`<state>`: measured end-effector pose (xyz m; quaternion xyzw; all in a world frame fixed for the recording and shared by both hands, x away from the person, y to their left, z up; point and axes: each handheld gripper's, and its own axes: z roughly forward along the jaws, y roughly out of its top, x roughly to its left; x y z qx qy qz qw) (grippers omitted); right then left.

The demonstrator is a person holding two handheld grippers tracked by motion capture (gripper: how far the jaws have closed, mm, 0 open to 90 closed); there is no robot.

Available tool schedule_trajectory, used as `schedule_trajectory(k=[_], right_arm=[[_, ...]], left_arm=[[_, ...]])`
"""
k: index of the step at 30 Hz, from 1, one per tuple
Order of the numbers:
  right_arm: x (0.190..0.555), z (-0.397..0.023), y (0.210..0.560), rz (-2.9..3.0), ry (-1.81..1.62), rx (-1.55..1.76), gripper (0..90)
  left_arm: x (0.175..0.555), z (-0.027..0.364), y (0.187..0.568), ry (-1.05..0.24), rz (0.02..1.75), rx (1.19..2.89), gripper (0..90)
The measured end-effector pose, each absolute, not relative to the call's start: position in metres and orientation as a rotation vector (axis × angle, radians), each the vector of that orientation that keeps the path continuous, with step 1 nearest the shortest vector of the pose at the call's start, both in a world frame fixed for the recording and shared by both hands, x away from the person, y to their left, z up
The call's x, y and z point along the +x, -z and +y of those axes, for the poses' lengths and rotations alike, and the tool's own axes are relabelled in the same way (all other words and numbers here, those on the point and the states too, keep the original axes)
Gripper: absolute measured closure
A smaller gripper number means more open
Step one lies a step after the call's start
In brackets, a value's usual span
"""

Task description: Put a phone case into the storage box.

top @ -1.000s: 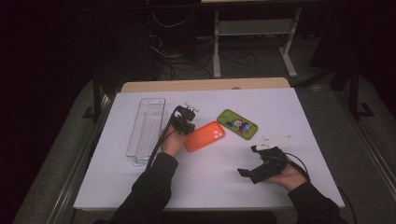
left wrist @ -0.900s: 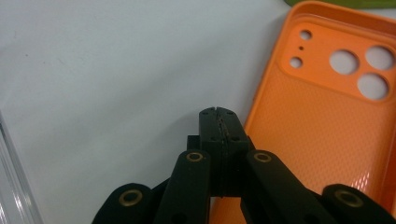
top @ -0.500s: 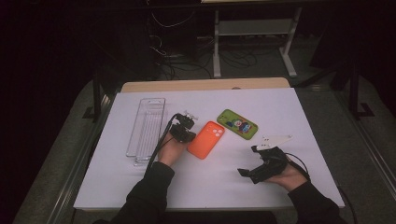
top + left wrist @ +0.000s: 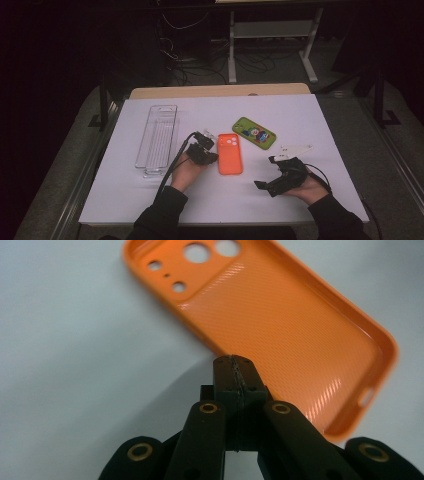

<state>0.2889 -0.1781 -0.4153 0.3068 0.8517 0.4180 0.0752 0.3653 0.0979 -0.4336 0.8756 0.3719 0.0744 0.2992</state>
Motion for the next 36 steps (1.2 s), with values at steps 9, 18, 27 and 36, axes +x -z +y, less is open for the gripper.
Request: schedule_trajectory(k=[9,18,27,36], right_arm=[[0.288,-0.177,0.415,2.558,-1.252,0.934,0.0],[0.289,-0.177,0.416,2.556,-1.255,0.926,0.0],[0.289,-0.179,0.415,2.552,-1.256,0.940,0.0],[0.291,-0.178,0.417,2.561,-1.238,0.951,0.0]], left_arm=[[0.351,0.072,0.434,-0.126,0.878,2.332,89.7],[0.349,0.057,0.438,-0.072,0.818,2.304,89.7],[0.345,0.072,0.424,-0.058,0.672,2.292,73.4],[0.334,0.107,0.416,-0.069,0.612,2.284,42.3]])
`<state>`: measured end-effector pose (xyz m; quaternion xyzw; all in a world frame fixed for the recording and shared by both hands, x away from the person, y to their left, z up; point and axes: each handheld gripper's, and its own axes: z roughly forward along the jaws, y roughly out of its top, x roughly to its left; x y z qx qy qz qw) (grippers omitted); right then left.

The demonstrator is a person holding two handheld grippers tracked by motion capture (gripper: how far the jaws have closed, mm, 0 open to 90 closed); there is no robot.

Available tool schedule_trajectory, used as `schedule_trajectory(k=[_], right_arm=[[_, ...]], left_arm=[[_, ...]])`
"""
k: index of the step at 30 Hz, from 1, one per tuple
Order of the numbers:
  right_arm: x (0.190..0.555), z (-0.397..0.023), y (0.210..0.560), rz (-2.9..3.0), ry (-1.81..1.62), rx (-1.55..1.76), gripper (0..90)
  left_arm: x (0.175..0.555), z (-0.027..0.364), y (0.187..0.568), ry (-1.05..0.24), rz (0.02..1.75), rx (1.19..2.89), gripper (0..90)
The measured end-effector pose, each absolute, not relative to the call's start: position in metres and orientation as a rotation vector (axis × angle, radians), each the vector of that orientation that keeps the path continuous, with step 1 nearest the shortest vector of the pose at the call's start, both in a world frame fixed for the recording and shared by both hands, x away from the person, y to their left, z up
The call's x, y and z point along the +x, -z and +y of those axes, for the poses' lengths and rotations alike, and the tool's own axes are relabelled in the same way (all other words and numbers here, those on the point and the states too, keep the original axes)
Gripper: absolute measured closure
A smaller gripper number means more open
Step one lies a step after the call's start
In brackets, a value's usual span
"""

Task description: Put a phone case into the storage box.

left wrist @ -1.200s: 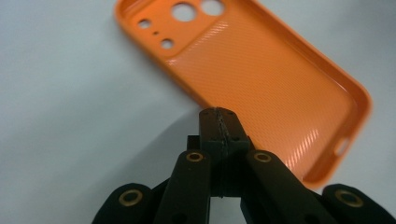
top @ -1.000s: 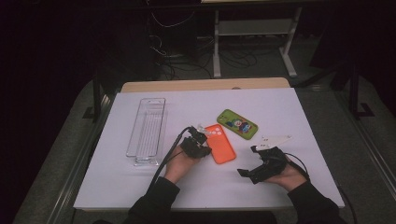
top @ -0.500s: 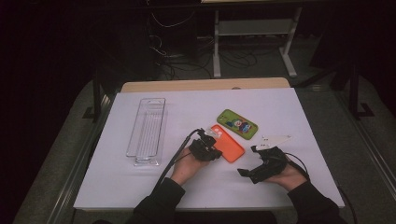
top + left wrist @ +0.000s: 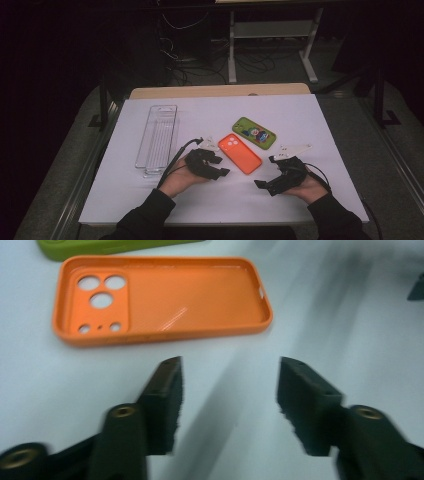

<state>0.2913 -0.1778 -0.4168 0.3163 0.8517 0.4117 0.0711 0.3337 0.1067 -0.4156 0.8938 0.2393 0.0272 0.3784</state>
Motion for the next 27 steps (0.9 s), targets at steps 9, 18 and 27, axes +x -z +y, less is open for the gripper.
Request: schedule_trajectory(k=[9,18,27], right_arm=[[0.291,-0.181,0.416,2.542,-1.228,0.953,0.0],[0.288,-0.180,0.412,2.513,-1.196,1.006,0.0],[0.299,-0.172,0.404,2.491,-1.187,1.059,0.0]], left_arm=[[0.322,0.134,0.417,-0.099,0.613,2.239,12.5],[0.319,0.144,0.414,-0.105,0.565,2.220,0.0],[0.324,0.154,0.411,-0.113,0.553,2.190,0.0]])
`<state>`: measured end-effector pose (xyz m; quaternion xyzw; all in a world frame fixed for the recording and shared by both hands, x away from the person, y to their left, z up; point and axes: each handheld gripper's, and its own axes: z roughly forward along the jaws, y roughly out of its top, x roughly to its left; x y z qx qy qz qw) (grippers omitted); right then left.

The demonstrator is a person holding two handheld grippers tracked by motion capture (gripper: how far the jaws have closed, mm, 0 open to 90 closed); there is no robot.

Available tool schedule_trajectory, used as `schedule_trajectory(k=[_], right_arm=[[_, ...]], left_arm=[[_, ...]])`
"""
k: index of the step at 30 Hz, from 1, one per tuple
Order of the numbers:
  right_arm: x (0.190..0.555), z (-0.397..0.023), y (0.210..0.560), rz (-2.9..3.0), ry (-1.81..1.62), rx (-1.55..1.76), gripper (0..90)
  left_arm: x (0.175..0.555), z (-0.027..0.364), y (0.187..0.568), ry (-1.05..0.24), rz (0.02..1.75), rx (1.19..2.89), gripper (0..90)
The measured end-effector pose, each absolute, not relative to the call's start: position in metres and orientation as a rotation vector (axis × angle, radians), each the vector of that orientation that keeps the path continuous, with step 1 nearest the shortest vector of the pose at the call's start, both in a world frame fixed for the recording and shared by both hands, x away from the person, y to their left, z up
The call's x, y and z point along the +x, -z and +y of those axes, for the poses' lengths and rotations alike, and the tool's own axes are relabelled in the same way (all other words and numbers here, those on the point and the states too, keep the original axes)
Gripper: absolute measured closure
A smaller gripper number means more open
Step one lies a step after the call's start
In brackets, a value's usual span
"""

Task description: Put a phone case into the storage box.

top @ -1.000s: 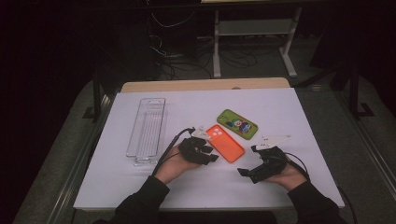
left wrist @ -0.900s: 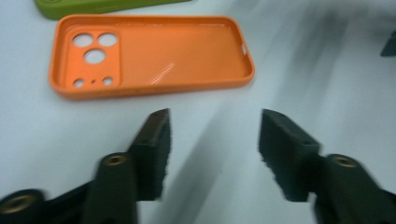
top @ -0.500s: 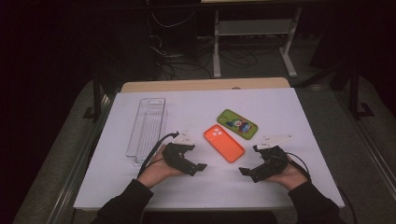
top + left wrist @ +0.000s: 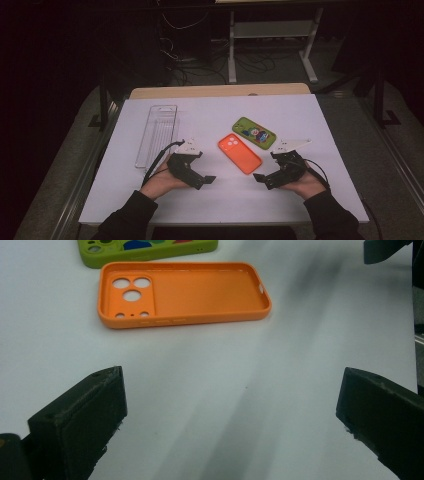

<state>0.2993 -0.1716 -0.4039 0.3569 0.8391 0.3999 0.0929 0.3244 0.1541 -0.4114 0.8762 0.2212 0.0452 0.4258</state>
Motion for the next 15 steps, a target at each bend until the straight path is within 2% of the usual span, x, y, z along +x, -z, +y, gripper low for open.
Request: schedule_trajectory(k=[15], right_arm=[[0.338,-0.146,0.383,2.473,-1.061,1.134,0.0]], left_arm=[[0.325,0.156,0.413,-0.123,0.565,2.164,0.0]])
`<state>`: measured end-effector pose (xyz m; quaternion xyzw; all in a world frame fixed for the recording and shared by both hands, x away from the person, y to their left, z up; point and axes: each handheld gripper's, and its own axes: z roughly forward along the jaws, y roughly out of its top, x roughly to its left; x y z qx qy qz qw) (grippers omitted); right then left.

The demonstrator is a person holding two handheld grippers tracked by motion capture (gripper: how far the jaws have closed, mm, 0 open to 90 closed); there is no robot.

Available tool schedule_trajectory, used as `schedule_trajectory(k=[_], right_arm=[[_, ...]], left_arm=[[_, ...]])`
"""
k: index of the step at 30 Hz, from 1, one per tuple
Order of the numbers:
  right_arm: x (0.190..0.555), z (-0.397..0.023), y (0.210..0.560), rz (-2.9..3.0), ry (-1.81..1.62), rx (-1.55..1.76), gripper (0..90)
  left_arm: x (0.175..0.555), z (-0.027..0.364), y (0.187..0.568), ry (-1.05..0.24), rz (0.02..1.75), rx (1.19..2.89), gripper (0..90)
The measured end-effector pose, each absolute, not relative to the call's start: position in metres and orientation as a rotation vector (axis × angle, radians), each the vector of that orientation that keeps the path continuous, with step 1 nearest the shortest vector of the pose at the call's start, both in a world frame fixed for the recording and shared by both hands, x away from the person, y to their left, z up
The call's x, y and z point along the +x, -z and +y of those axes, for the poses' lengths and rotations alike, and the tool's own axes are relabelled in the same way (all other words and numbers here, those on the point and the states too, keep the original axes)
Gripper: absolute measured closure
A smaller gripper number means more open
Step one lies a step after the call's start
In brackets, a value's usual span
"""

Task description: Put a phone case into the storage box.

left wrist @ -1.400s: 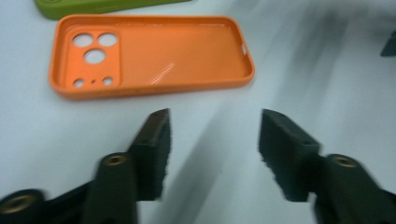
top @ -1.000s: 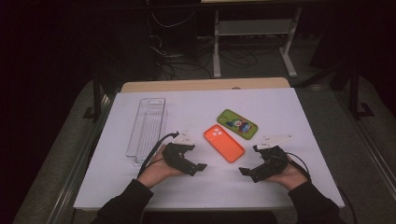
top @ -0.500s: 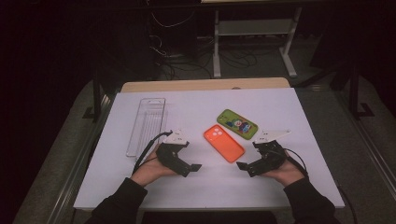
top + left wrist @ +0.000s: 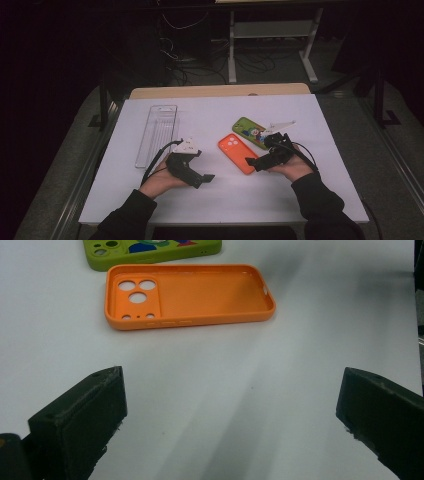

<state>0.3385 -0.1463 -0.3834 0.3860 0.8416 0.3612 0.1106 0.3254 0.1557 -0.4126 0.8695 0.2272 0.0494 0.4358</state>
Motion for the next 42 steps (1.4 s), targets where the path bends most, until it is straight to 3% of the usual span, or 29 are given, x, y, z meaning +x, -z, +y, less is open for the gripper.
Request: schedule_trajectory(k=[19,42], right_arm=[[0.363,-0.127,0.371,2.386,-0.986,1.230,0.0],[0.366,-0.111,0.403,2.498,-0.806,1.275,0.0]], left_arm=[[0.325,0.156,0.412,-0.122,0.559,2.170,0.0],[0.325,0.157,0.412,-0.114,0.549,2.181,0.0]])
